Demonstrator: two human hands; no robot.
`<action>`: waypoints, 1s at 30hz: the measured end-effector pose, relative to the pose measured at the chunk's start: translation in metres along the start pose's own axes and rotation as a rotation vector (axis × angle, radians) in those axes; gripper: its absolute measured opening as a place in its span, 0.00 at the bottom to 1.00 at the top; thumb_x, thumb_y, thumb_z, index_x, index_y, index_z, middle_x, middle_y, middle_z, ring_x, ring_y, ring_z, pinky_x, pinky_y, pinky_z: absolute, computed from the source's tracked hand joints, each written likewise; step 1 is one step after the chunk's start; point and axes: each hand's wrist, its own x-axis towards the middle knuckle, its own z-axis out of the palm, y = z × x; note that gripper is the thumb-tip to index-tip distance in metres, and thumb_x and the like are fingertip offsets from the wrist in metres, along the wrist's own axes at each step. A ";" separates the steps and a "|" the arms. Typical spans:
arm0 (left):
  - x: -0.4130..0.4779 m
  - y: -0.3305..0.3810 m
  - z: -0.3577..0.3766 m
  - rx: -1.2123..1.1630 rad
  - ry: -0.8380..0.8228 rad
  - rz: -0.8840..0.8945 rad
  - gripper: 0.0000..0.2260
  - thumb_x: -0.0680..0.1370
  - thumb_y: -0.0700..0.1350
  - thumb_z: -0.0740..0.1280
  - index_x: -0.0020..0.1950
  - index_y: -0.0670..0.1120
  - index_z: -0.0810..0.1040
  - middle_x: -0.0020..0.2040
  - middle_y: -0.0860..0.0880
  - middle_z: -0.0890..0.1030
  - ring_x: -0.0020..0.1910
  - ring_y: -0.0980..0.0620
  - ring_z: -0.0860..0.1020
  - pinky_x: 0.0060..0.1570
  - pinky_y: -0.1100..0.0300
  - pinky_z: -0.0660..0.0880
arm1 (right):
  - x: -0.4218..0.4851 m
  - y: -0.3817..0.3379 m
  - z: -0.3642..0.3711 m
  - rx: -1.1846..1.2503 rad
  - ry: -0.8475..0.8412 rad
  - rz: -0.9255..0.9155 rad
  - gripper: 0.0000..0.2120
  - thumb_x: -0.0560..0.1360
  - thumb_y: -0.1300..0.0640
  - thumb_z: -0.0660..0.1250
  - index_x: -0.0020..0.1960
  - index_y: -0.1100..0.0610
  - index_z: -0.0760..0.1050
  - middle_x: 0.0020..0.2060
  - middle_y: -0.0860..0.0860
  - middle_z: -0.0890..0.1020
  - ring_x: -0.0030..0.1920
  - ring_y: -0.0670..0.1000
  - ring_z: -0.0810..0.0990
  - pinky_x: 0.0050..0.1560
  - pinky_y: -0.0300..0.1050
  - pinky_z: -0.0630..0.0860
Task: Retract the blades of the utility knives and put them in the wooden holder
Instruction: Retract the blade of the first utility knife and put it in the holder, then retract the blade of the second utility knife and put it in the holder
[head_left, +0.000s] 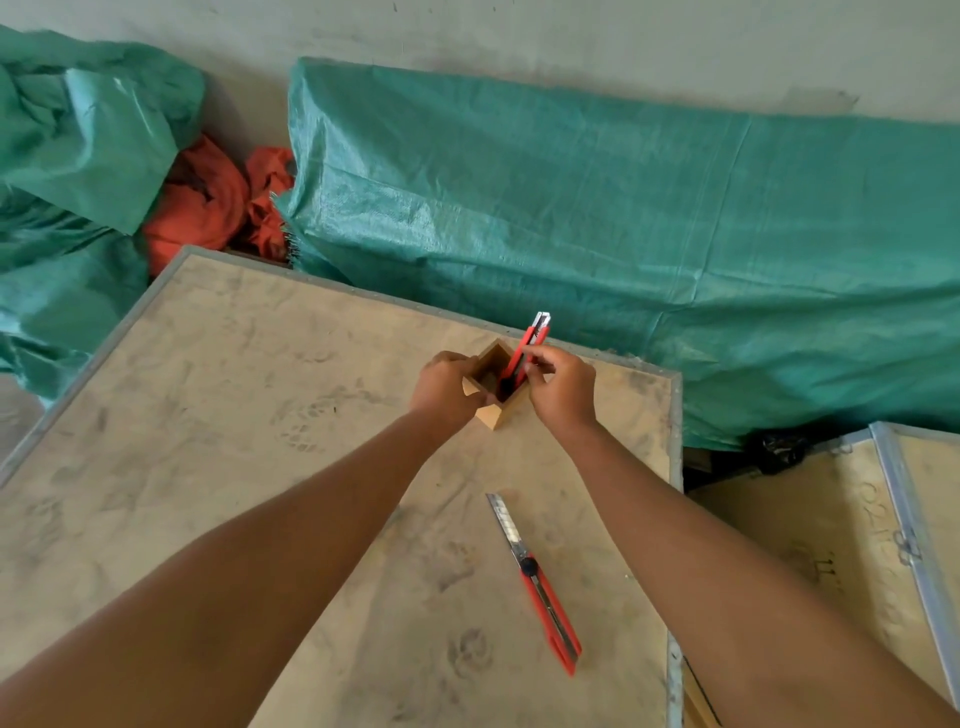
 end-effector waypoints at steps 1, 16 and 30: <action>0.000 0.000 0.000 0.000 0.002 -0.002 0.25 0.73 0.46 0.75 0.69 0.47 0.75 0.67 0.45 0.76 0.63 0.45 0.74 0.64 0.52 0.73 | -0.001 0.000 0.001 -0.008 -0.006 0.001 0.13 0.77 0.67 0.70 0.58 0.57 0.85 0.52 0.56 0.88 0.51 0.56 0.86 0.57 0.48 0.81; -0.104 -0.031 -0.026 -0.129 0.104 -0.126 0.19 0.73 0.48 0.75 0.63 0.49 0.80 0.65 0.48 0.79 0.62 0.48 0.77 0.61 0.52 0.76 | -0.096 -0.025 -0.005 0.081 -0.160 0.146 0.16 0.78 0.64 0.70 0.66 0.58 0.80 0.61 0.56 0.84 0.59 0.55 0.83 0.51 0.39 0.77; -0.225 -0.191 -0.062 0.035 0.007 -0.347 0.23 0.72 0.49 0.75 0.66 0.49 0.78 0.66 0.45 0.77 0.67 0.43 0.73 0.64 0.49 0.73 | -0.222 -0.089 0.113 0.125 -0.501 0.313 0.15 0.77 0.59 0.69 0.64 0.55 0.82 0.52 0.54 0.85 0.56 0.53 0.83 0.53 0.36 0.75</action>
